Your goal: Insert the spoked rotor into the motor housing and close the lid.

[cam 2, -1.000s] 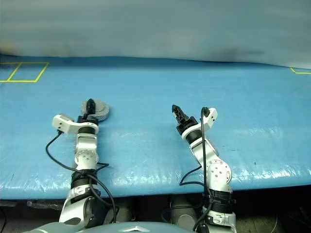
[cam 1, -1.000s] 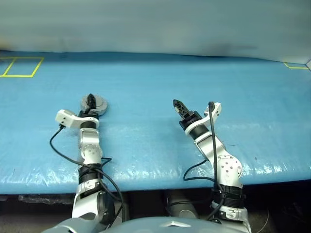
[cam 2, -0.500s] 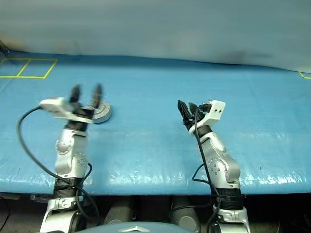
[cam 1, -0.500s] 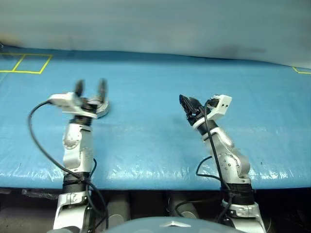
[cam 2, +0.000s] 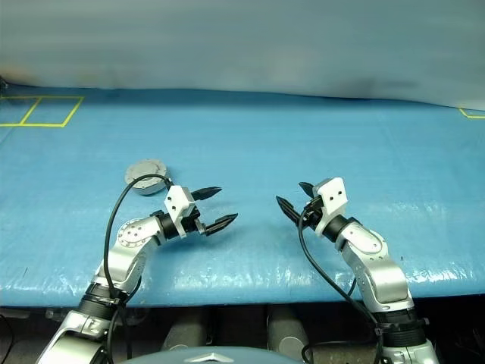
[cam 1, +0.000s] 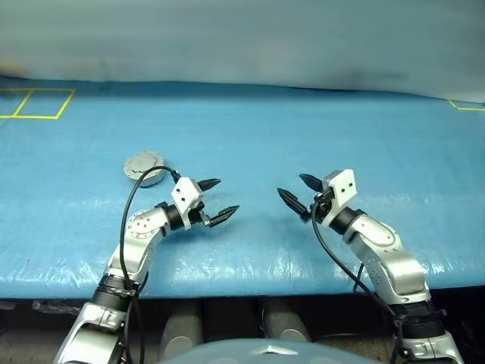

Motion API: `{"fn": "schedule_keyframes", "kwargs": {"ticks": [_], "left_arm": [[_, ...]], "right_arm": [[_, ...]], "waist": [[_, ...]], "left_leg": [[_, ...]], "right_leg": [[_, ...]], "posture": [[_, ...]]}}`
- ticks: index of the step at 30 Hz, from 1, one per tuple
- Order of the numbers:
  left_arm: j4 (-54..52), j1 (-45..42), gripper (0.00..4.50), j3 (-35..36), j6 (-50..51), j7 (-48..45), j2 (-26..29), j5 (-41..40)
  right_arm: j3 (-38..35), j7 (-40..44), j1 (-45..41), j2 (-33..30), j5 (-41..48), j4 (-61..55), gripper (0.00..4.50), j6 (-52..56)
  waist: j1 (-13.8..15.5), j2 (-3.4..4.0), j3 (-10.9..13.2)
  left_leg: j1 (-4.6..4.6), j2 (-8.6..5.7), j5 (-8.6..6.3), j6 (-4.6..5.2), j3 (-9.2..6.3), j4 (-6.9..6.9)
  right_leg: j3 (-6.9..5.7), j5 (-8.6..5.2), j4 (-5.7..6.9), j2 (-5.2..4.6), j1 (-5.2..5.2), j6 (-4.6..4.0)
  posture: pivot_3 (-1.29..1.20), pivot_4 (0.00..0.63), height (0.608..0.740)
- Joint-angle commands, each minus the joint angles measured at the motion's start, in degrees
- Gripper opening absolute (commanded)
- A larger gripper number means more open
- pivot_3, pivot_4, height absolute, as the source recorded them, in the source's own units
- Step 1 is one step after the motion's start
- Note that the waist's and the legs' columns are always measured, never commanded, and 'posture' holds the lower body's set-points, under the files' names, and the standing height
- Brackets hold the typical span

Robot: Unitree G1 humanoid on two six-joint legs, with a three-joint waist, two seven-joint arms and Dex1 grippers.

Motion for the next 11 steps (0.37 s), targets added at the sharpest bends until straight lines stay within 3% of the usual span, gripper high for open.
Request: {"fn": "schedule_keyframes", "kwargs": {"ticks": [1,11], "left_arm": [[-3.35,0.82,4.50,0.65,1.14,-1.35,0.06,-1.61],[-5.21,2.49,4.50,1.77,0.58,1.17,-1.07,-0.91]], "right_arm": [[-0.46,1.44,-0.62,0.05,-0.66,-1.19,4.47,-0.72],[0.91,0.44,-3.01,1.69,-5.76,1.29,4.47,-0.83]], "waist": [[0.02,0.00,0.00],[0.07,0.00,0.00]], "left_leg": [[-0.01,0.00,0.00,0.00,0.01,0.01],[0.00,-0.01,0.01,0.01,0.02,0.03]], "right_leg": [[0.00,0.01,-0.01,-0.01,0.00,0.01],[0.01,0.02,0.02,-0.02,0.00,0.02]], "posture": [[0.00,0.150,0.740],[0.00,0.150,0.740]]}}
